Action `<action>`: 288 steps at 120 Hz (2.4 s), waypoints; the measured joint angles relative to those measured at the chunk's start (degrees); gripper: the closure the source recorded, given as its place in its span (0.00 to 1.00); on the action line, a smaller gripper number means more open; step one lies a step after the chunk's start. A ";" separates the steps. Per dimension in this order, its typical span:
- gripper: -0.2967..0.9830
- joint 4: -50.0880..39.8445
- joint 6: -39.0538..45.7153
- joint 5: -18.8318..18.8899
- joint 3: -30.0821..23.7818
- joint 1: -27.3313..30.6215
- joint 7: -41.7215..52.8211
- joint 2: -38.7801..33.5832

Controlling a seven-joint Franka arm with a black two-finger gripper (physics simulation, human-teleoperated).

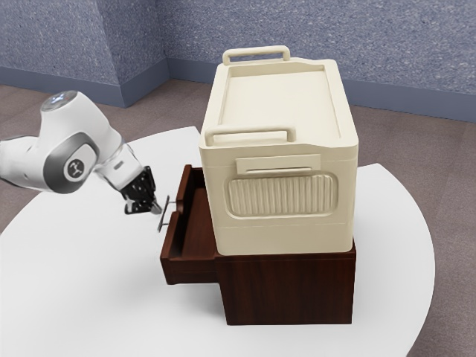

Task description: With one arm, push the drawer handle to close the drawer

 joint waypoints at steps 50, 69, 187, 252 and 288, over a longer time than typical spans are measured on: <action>0.84 0.76 1.79 -3.50 -0.01 -2.94 -0.25 2.29; 0.85 1.28 2.57 -4.96 -0.02 -4.24 -0.34 3.24; 0.85 3.01 6.92 -10.57 -0.10 -9.77 -1.00 6.75; 0.85 2.75 8.71 -12.66 -0.07 -9.56 -1.70 8.73; 0.85 3.21 9.65 -13.51 -0.17 -10.10 -2.01 10.61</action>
